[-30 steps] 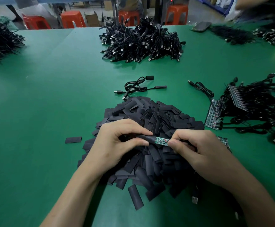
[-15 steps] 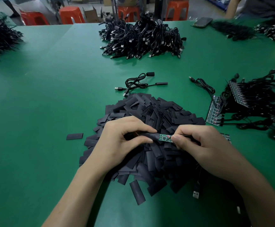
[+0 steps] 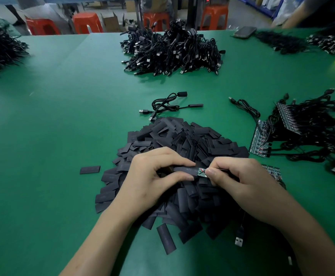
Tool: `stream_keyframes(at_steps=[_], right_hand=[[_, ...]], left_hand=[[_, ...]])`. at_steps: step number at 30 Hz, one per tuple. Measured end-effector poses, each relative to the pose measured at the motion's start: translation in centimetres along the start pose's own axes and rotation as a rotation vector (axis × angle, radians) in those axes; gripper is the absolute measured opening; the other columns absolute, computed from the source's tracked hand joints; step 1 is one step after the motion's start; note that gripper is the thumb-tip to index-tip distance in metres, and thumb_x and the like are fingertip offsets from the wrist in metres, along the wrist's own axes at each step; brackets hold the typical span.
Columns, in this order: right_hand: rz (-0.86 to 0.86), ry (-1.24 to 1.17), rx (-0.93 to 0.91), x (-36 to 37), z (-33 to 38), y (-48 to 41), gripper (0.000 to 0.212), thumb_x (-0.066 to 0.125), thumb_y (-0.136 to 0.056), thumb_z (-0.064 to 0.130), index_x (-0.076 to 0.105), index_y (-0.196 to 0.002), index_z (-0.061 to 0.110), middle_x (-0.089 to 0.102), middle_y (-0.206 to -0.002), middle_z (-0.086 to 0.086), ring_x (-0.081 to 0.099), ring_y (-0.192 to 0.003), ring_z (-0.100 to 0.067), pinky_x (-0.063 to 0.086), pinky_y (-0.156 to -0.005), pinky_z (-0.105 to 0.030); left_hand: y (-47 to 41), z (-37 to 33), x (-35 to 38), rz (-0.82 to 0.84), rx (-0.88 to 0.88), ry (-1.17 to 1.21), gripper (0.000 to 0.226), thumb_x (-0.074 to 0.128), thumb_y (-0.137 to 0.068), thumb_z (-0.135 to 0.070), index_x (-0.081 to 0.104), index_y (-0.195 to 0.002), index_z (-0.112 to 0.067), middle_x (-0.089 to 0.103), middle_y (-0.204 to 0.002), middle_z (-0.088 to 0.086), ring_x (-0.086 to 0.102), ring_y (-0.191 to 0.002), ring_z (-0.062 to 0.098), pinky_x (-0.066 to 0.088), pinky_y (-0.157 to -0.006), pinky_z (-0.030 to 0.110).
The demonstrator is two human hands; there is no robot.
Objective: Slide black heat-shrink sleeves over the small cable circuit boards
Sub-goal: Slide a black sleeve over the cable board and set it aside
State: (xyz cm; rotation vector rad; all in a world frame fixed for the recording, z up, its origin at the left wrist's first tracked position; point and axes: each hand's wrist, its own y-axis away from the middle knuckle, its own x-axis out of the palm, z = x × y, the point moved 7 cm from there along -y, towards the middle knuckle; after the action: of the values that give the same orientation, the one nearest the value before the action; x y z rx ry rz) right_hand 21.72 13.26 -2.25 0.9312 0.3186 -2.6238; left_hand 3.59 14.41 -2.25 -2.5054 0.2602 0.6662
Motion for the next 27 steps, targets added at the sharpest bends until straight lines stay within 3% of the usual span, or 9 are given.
stream_keyframes(at_steps=[9,14,16,19,27], right_hand=[[-0.096,0.056,-0.061,-0.1,0.3,0.0,0.03,0.053,-0.097,0.04,0.058,-0.074,0.022,0.051,-0.059,-0.002,0.041,-0.05,-0.009,0.028,-0.048,-0.017],[-0.138,0.144,-0.08,0.3,0.4,-0.1,0.027,0.051,-0.098,0.042,0.059,-0.078,0.025,0.057,-0.067,0.012,0.056,-0.067,-0.008,0.036,-0.059,-0.02],[-0.163,0.134,-0.084,0.2,0.3,-0.2,0.019,0.053,-0.097,0.04,0.061,-0.086,0.027,0.06,-0.074,0.012,0.058,-0.073,-0.007,0.042,-0.064,-0.023],[-0.256,0.072,-0.109,-0.6,0.5,-0.1,0.004,0.062,-0.093,0.032,0.06,-0.094,0.028,0.056,-0.072,0.008,0.055,-0.067,-0.011,0.037,-0.06,-0.012],[-0.334,0.067,-0.206,-1.0,1.2,0.0,0.007,0.067,-0.092,0.024,0.063,-0.089,0.029,0.062,-0.084,0.013,0.062,-0.079,-0.011,0.043,-0.064,-0.018]], left_hand=[[0.0,-0.2,0.2,-0.052,-0.032,0.047,0.019,0.085,-0.08,-0.023,0.081,-0.099,-0.024,0.071,-0.091,-0.015,0.069,-0.089,0.008,0.048,-0.079,0.015],[0.1,0.0,0.4,-0.032,-0.054,0.012,0.021,0.084,-0.082,-0.022,0.081,-0.103,-0.024,0.07,-0.092,-0.013,0.068,-0.09,0.008,0.047,-0.079,0.013],[0.1,0.0,0.5,-0.031,-0.058,0.01,0.02,0.084,-0.083,-0.022,0.081,-0.102,-0.024,0.07,-0.092,-0.012,0.068,-0.089,0.008,0.047,-0.079,0.014],[0.0,0.0,0.5,-0.062,-0.068,0.006,0.017,0.083,-0.082,-0.023,0.081,-0.1,-0.023,0.071,-0.091,-0.013,0.068,-0.089,0.008,0.047,-0.08,0.014],[0.0,0.2,-0.1,-0.144,-0.103,0.049,0.018,0.081,-0.081,-0.027,0.081,-0.098,-0.024,0.073,-0.091,-0.012,0.069,-0.089,0.009,0.049,-0.081,0.018]])
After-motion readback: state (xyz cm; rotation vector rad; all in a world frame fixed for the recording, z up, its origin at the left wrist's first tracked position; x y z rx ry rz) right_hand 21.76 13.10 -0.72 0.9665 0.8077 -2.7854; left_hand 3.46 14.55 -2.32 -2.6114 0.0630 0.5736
